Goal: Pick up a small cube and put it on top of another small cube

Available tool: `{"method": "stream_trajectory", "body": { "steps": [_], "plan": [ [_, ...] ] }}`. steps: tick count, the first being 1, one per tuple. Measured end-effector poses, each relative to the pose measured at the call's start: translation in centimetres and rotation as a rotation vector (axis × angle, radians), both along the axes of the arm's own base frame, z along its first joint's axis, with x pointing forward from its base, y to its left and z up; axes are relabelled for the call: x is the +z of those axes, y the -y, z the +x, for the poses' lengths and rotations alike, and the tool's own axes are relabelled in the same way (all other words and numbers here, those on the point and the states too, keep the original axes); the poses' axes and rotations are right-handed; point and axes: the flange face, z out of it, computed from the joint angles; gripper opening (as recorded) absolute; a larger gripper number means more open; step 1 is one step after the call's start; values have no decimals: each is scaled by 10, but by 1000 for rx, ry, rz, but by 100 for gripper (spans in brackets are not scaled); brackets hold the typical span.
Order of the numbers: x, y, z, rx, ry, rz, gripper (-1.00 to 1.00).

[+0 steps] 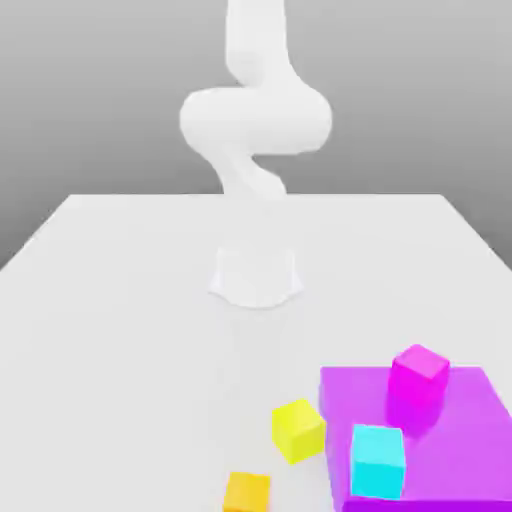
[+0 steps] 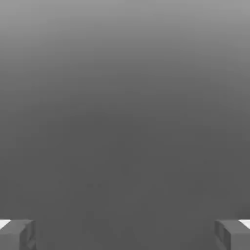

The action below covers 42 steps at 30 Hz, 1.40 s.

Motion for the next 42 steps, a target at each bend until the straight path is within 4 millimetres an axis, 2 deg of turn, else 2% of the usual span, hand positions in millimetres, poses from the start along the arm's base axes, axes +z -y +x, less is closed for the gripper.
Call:
{"method": "stream_trajectory", "body": {
  "steps": [5, 10, 15, 19, 27, 33, 38, 42],
  "plan": [
    [-60, 3, 50, 184, -100, -47, 0],
    [-125, 0, 90, 357, -184, -96, 0],
    [-194, -5, 119, 524, -261, -151, 0],
    [-251, -9, 135, 653, -318, -201, 0],
    [-361, -14, 146, 909, -427, -320, 0],
    [-435, -7, 140, 1095, -511, -427, 0],
    [-489, 3, 129, 1246, -581, -525, 0],
    [-540, 5, 129, 1269, -591, -543, 0]
  ]
}}
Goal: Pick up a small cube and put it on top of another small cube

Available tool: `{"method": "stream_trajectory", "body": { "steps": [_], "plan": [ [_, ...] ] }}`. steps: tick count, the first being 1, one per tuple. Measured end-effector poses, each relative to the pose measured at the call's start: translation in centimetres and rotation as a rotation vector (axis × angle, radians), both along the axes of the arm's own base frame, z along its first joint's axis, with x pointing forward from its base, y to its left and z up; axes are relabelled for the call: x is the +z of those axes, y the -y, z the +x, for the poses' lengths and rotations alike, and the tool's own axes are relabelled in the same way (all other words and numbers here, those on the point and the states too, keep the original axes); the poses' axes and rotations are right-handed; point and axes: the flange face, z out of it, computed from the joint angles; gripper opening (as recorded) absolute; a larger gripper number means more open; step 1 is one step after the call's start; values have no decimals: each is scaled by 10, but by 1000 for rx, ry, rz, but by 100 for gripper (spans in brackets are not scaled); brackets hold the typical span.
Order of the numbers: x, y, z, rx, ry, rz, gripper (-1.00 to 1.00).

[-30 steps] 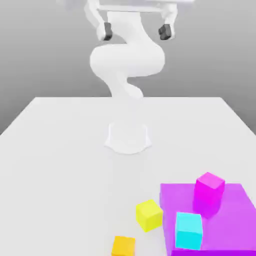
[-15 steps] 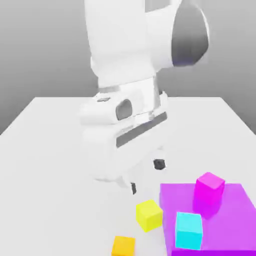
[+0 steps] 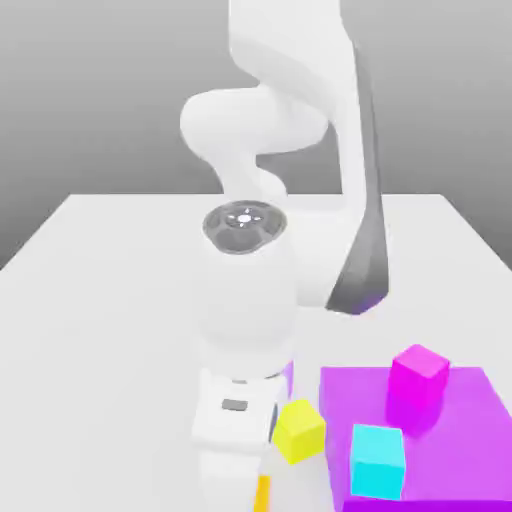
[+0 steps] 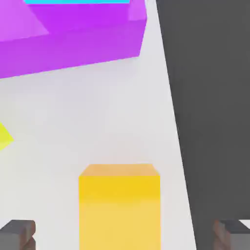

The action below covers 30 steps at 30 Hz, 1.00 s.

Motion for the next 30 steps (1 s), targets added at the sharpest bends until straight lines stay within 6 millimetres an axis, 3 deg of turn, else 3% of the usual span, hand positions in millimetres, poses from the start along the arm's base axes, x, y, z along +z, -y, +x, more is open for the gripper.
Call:
{"method": "stream_trajectory", "body": {
  "steps": [1, 8, 13, 18, 22, 24, 26, 27, 30],
  "plan": [
    [-11, 0, -1, 0, -1, 0, -100],
    [-13, 0, -1, 0, -3, 1, -100],
    [45, -5, 0, 5, -5, 5, -100],
    [104, -73, 7, 65, -13, 25, -100],
    [155, -126, 2, 111, -9, 10, -100],
    [147, -136, 1, 118, -6, 5, -100],
    [121, -137, 1, 116, -5, 4, -100],
    [110, -137, 0, 115, -5, 3, 100],
    [110, -137, 0, 115, -5, 3, 100]
  ]
}}
